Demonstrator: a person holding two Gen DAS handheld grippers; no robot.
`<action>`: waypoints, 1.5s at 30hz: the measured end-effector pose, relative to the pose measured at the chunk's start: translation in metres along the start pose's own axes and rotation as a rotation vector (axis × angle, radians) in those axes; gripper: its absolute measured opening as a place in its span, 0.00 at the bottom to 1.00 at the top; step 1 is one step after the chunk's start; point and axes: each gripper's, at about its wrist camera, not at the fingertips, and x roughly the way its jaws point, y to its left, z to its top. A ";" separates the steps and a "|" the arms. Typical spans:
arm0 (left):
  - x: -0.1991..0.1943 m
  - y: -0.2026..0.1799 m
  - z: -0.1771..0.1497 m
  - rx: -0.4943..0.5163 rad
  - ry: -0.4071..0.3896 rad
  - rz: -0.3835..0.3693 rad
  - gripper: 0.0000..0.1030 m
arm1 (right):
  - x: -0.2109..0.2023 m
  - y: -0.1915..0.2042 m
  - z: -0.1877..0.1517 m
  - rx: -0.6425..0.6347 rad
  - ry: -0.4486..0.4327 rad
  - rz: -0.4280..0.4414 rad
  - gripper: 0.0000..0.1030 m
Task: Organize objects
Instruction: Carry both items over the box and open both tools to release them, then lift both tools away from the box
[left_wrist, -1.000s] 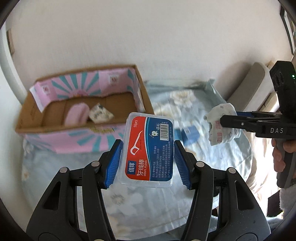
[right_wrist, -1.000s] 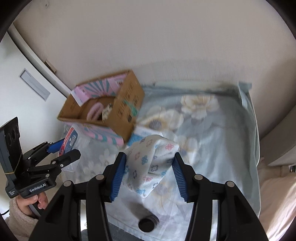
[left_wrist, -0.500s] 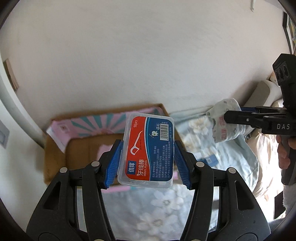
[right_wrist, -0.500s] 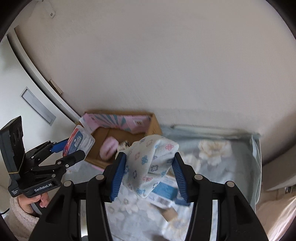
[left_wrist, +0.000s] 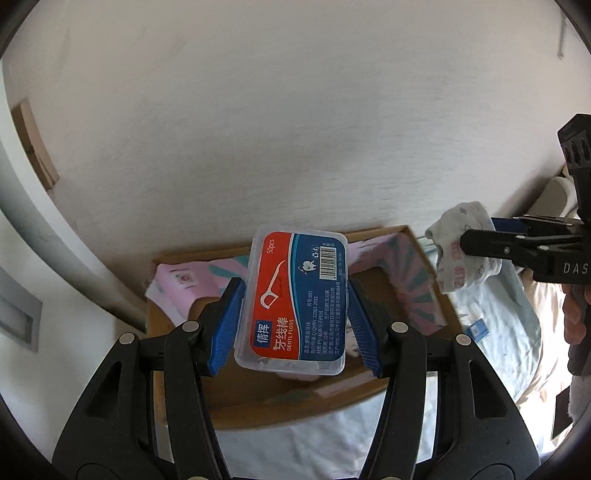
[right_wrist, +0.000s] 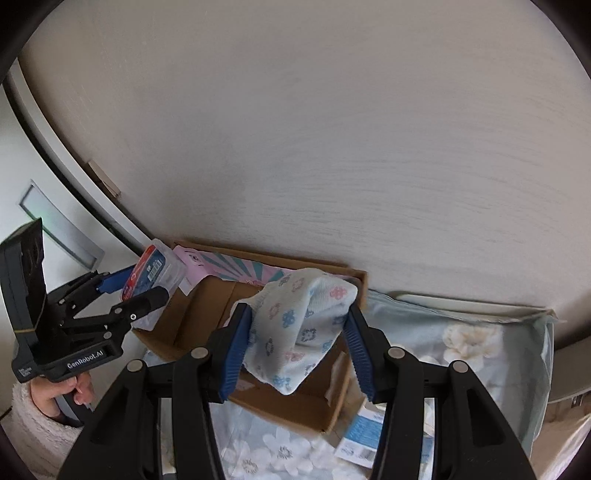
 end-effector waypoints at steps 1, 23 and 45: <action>0.003 0.004 0.000 0.000 0.009 -0.001 0.51 | 0.005 0.004 0.002 -0.005 0.009 -0.009 0.46; 0.051 0.035 -0.005 0.035 0.078 -0.011 0.51 | 0.065 0.035 -0.005 -0.041 0.104 -0.140 0.46; 0.047 0.028 -0.020 0.061 0.098 0.000 1.00 | 0.066 0.032 -0.006 -0.039 0.118 -0.237 0.92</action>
